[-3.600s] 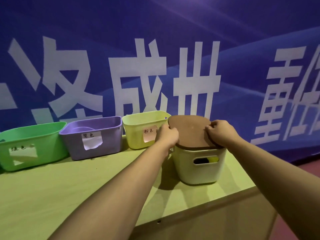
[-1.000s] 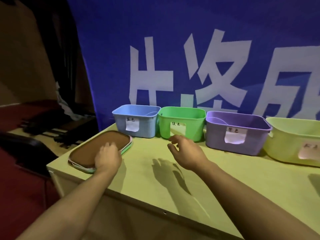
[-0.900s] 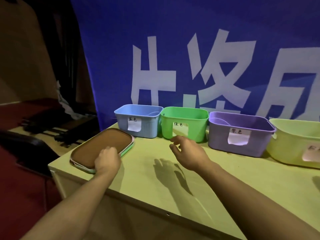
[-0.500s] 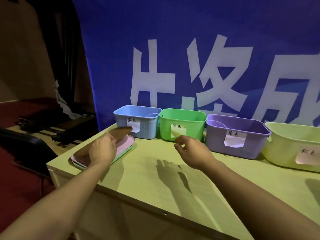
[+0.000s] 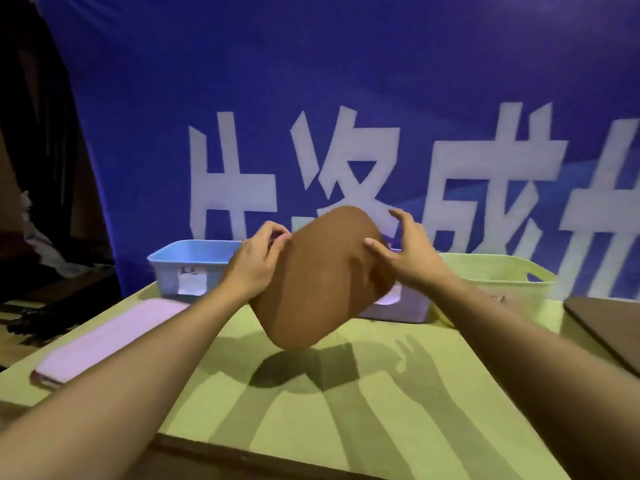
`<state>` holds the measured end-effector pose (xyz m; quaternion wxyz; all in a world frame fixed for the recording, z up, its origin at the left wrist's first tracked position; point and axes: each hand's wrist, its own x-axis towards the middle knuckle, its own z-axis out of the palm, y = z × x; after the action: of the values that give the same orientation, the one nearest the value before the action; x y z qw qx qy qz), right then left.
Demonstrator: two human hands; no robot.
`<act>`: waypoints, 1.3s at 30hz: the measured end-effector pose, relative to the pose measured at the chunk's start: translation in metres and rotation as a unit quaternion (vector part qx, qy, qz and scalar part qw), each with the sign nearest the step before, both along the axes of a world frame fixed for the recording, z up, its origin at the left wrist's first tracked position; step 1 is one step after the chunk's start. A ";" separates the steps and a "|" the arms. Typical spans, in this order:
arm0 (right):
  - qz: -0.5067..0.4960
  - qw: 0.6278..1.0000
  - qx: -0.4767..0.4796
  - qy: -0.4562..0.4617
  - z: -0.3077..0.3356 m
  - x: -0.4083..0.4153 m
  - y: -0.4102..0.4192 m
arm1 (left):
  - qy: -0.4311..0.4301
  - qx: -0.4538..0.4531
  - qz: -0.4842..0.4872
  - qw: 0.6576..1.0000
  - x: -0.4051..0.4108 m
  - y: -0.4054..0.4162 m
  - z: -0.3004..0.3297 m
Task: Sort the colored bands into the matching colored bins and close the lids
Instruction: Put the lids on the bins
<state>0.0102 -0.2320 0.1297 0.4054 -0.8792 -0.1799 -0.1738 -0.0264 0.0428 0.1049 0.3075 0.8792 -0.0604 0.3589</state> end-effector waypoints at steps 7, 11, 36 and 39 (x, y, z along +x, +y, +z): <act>0.037 0.982 0.149 0.113 0.029 0.009 -0.127 | -0.017 -0.030 -0.092 0.995 0.051 -0.126 0.023; -0.038 0.972 0.220 0.073 0.030 0.034 -0.191 | 0.013 -0.135 -0.065 0.989 0.091 -0.207 0.026; -0.241 0.944 0.045 0.221 -0.050 0.208 -0.308 | 0.290 -0.085 0.009 0.953 0.251 -0.369 -0.044; -0.240 0.945 0.028 0.222 -0.058 0.211 -0.308 | 0.308 -0.059 0.023 0.949 0.259 -0.370 -0.048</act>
<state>0.2212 -0.5402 0.0721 0.4062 -0.9008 0.1359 -0.0717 0.2327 -0.3270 0.0567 0.3541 0.9284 0.0792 0.0802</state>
